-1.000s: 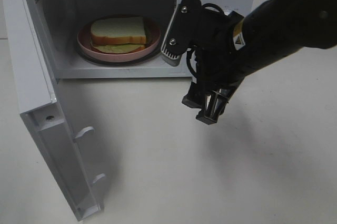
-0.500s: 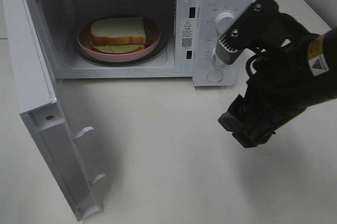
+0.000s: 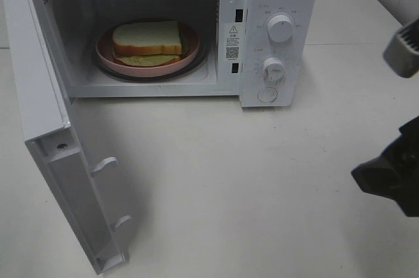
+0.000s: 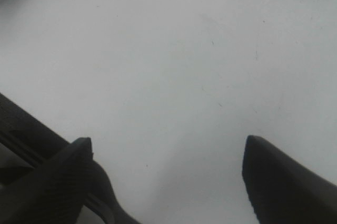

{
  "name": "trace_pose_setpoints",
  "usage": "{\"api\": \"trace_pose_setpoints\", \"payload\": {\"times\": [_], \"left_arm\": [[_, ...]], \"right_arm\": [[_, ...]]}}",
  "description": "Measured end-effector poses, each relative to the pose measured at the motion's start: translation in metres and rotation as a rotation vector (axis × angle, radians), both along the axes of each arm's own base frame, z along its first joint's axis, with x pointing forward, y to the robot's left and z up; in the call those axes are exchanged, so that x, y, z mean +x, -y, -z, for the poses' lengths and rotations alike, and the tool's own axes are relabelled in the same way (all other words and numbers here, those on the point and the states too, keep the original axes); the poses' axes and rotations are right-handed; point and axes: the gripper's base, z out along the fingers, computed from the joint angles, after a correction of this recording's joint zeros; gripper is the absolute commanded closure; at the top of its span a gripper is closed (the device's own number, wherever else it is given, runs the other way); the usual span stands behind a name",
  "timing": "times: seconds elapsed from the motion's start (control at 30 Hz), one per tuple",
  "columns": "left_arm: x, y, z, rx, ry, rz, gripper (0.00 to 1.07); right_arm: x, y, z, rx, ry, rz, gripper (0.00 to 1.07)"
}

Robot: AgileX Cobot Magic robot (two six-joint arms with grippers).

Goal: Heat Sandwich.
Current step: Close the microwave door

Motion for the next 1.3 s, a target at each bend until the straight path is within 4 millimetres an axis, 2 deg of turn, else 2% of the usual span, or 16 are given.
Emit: {"api": "trace_pose_setpoints", "payload": {"times": [0.1,0.37,0.67,0.9,1.1,1.3], "left_arm": [[0.000,0.000,0.000,0.000,0.000,0.000,0.09],[0.000,0.000,0.000,0.000,0.000,0.000,0.09],[0.000,0.000,0.000,0.000,0.000,0.000,0.09],[0.000,0.000,0.000,0.000,0.000,0.000,0.09],[0.000,0.000,0.000,0.000,0.000,0.000,0.09],[0.000,0.000,0.000,0.000,0.000,0.000,0.09]], "right_arm": [[-0.019,0.016,-0.009,0.005,-0.006,0.025,0.32],[-0.047,0.041,-0.018,0.012,0.000,0.052,0.32],[-0.068,0.059,-0.023,0.045,0.035,0.072,0.32],[-0.078,0.076,-0.027,0.090,0.104,0.264,0.32],[-0.083,0.082,-0.018,0.091,0.112,0.360,0.32],[-0.099,0.088,-0.004,0.123,0.154,0.441,0.32]]}}
